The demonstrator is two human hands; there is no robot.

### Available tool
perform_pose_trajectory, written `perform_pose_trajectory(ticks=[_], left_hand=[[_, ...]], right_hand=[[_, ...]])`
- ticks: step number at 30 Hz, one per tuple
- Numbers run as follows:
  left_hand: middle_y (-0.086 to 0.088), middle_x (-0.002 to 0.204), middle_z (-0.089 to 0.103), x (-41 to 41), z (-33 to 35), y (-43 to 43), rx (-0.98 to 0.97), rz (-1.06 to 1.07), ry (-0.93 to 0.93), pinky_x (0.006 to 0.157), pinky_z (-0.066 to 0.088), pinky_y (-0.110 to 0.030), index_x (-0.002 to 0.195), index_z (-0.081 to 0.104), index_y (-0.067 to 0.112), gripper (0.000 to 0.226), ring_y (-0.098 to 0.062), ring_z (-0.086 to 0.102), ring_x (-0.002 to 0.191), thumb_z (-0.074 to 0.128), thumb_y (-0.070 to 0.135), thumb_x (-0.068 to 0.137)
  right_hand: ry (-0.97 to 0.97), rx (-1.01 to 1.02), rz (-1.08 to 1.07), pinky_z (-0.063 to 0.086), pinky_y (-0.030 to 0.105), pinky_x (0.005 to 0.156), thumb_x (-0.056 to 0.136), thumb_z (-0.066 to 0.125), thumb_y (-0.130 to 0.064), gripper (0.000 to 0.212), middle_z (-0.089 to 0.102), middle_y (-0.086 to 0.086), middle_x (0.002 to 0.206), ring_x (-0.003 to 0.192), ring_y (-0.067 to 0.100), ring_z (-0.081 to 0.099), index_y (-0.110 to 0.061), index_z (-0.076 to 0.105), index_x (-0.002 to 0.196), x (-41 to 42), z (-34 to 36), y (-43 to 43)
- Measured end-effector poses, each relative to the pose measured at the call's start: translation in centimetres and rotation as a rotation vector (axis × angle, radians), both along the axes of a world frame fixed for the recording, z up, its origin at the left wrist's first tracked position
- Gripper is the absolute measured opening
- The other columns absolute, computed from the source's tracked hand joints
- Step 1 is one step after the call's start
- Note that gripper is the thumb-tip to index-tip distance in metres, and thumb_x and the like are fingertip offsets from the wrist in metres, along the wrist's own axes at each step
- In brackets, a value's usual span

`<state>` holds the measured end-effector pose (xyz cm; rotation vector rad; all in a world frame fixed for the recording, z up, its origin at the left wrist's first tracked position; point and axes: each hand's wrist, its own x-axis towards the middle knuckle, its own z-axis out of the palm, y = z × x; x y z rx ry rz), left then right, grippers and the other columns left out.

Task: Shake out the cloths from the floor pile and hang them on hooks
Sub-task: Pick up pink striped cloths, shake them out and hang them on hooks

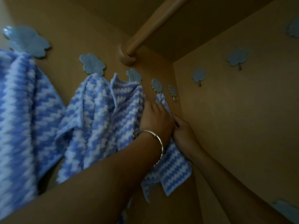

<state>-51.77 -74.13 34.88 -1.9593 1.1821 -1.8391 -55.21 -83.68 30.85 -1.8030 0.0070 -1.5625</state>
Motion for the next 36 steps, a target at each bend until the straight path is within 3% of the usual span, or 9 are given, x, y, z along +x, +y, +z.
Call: perform_pose_trajectory(ticks=[6, 11, 15, 21, 23, 25, 28, 31, 36], left_hand=[[-0.026, 0.148, 0.020, -0.4, -4.1, 0.5, 0.027, -0.034, 0.109, 0.111, 0.010, -0.058, 0.146, 0.007, -0.005, 0.063, -0.042, 0.020, 0.136, 0.025, 0.035, 0.101], [-0.027, 0.153, -0.004, 0.4, -6.6, 1.7, 0.036, -0.057, 0.186, 0.105, -0.009, -0.067, 0.148, -0.006, 0.002, 0.074, -0.042, -0.007, 0.142, 0.026, 0.046, 0.097], [-0.026, 0.154, -0.007, 0.4, -8.4, 2.7, 0.067, -0.074, 0.237, 0.101, -0.017, -0.064, 0.148, -0.006, 0.002, 0.073, -0.042, -0.012, 0.142, 0.026, 0.045, 0.098], [-0.026, 0.154, -0.003, -0.5, -10.5, 7.3, 0.173, -0.148, 0.350, 0.113, -0.003, -0.049, 0.146, -0.006, -0.005, 0.061, -0.041, -0.009, 0.142, 0.022, 0.026, 0.102], [-0.028, 0.148, 0.027, 0.1, -12.1, 9.2, 0.107, -0.288, 0.408, 0.112, 0.023, -0.043, 0.143, 0.026, -0.004, 0.055, -0.037, 0.022, 0.141, 0.024, 0.022, 0.095], [-0.018, 0.120, 0.063, 0.6, -13.7, 12.1, 0.191, -0.347, 0.471, 0.094, 0.048, -0.037, 0.117, 0.065, 0.005, 0.062, -0.029, 0.059, 0.115, 0.026, 0.026, 0.075], [-0.009, 0.112, 0.069, 0.9, -16.6, 17.0, 0.251, -0.423, 0.432, 0.079, 0.056, -0.031, 0.108, 0.071, 0.010, 0.064, -0.022, 0.066, 0.103, 0.026, 0.029, 0.066], [-0.009, 0.135, 0.055, 0.2, -18.2, 24.8, 0.386, -0.433, 0.484, 0.096, 0.045, -0.026, 0.127, 0.058, 0.009, 0.058, -0.017, 0.054, 0.122, 0.037, 0.025, 0.076], [-0.006, 0.158, 0.013, 2.3, -20.0, 41.5, 0.408, -0.172, 0.611, 0.114, 0.018, -0.027, 0.150, 0.013, 0.009, 0.072, -0.018, 0.018, 0.144, 0.047, 0.022, 0.087]], right_hand=[[0.012, 0.029, 0.035, 0.036, -0.005, 0.081, 0.101, 0.042, -0.011, 0.044, 0.046, -0.016, 0.129, 0.121, 0.000, 0.046, -0.023, 0.038, 0.143, -0.3, -3.6, 1.3], [0.023, 0.135, 0.099, 0.045, 0.008, 0.083, 0.101, 0.043, -0.016, 0.044, 0.049, -0.012, 0.130, 0.116, 0.004, 0.051, -0.038, 0.035, 0.138, -0.3, -5.9, 2.6], [0.020, 0.161, 0.087, 0.047, 0.009, 0.079, 0.099, 0.045, -0.006, 0.043, 0.058, -0.009, 0.124, 0.100, -0.001, 0.059, -0.024, 0.043, 0.137, 0.0, -7.7, 3.6], [0.054, 0.125, -0.012, 0.040, 0.026, 0.103, 0.098, 0.048, -0.005, 0.043, 0.057, -0.013, 0.125, 0.113, 0.003, 0.055, -0.044, 0.047, 0.117, -0.7, -9.5, 7.1], [0.080, 0.129, -0.051, 0.044, 0.019, 0.093, 0.097, 0.048, -0.001, 0.041, 0.061, -0.013, 0.116, 0.102, -0.005, 0.059, -0.038, 0.050, 0.115, -0.9, -10.4, 9.6], [0.117, 0.178, -0.050, 0.040, 0.004, 0.080, 0.097, 0.041, 0.006, 0.035, 0.062, -0.002, 0.108, 0.089, -0.014, 0.058, -0.017, 0.051, 0.122, -1.3, -11.8, 12.6], [0.234, 0.220, -0.053, 0.030, -0.007, 0.073, 0.097, 0.033, 0.010, 0.039, 0.054, 0.014, 0.121, 0.099, -0.020, 0.053, 0.000, 0.034, 0.135, -2.0, -15.1, 18.4], [0.304, 0.258, 0.101, 0.036, 0.000, 0.076, 0.094, 0.031, 0.017, 0.039, 0.056, 0.019, 0.115, 0.069, -0.026, 0.053, 0.001, 0.036, 0.129, -1.5, -17.5, 24.9], [0.472, 0.045, 0.027, 0.042, 0.018, 0.076, 0.094, 0.050, -0.001, 0.025, 0.062, -0.010, 0.089, 0.075, -0.007, 0.057, -0.026, 0.056, 0.091, 1.5, -20.4, 36.9]])
